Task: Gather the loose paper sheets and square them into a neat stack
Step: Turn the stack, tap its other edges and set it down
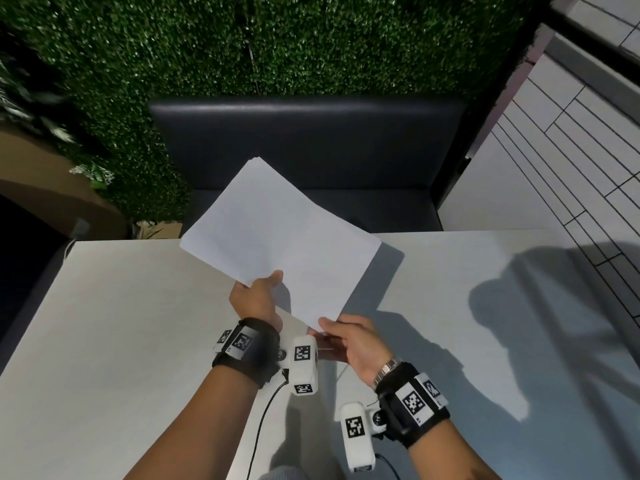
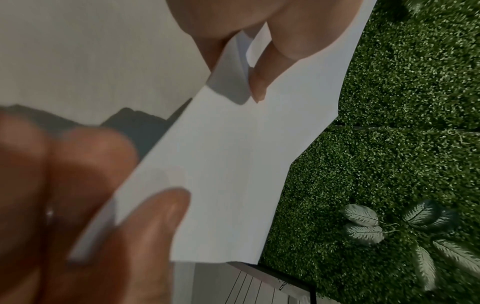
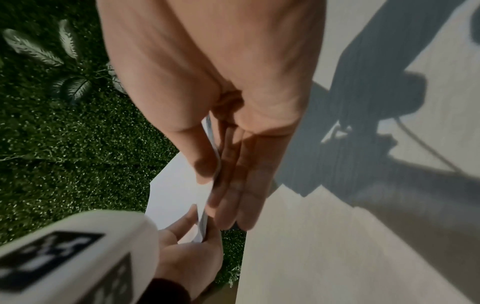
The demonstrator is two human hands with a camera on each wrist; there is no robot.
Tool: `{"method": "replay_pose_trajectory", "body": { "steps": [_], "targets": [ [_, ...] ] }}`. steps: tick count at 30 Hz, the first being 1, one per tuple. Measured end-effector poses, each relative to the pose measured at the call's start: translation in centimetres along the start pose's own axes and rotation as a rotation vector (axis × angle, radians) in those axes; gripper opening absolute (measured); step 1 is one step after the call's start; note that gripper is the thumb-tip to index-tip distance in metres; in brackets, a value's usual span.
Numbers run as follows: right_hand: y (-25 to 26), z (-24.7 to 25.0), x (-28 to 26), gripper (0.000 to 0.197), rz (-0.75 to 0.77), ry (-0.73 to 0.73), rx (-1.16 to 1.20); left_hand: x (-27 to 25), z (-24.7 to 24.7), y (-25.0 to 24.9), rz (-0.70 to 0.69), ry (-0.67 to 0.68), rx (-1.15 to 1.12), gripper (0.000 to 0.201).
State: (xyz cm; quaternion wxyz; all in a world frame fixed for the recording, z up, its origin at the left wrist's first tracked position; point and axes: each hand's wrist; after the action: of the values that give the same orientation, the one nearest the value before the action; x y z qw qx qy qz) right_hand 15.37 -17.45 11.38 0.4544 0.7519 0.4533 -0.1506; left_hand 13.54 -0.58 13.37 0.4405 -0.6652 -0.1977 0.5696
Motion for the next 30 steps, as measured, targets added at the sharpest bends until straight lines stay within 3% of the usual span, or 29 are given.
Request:
{"method": "replay_pose_trajectory", "body": {
  "steps": [4,13,15,17,19,22,25,28,30],
  "targets": [
    [-0.1,-0.6,-0.4,0.026,0.038,-0.077,-0.199,-0.3,-0.3,-0.1,-0.031,-0.016,-0.036,0.041],
    [-0.5,-0.4,-1.7,0.036,0.142,0.017,-0.395,0.0,-0.2,0.5,-0.032,-0.054,-0.025,0.042],
    [-0.4,0.1,-1.7,0.038,0.129,0.023,-0.387,0.0,-0.2,0.7,-0.040,-0.052,-0.023,0.043],
    [-0.2,0.8,-1.1,0.044,0.163,-0.079,-0.313,-0.2,-0.3,0.9,-0.047,-0.032,-0.013,0.042],
    [0.3,1.2,-0.1,0.049,0.184,-0.148,-0.113,-0.4,-0.5,1.4,-0.040,-0.006,-0.001,0.041],
    [1.8,0.8,0.5,0.035,0.172,-0.150,0.154,-1.1,-0.8,1.9,-0.010,0.052,0.023,0.038],
    [2.3,1.0,0.7,0.023,0.266,-0.236,0.127,-1.3,-0.6,1.9,0.075,0.117,0.075,0.041],
    [2.0,1.5,0.7,0.018,0.355,-0.296,0.062,-1.0,-0.4,1.1,0.152,0.232,0.100,0.057],
    [1.7,2.2,0.9,0.018,0.394,-0.309,0.053,-0.6,0.0,0.0,0.157,0.240,0.083,0.040]
  ]
}}
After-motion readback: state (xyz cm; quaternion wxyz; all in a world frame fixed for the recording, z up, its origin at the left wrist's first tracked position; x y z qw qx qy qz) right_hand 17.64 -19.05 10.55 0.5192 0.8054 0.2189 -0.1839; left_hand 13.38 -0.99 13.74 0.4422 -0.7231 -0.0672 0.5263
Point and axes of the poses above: each hand's wrist, its own x-axis towards the middle knuckle, its own z-axis out of the back of the hand, y = z × x, and after that the axes turned 13 degrees about x, right-handed
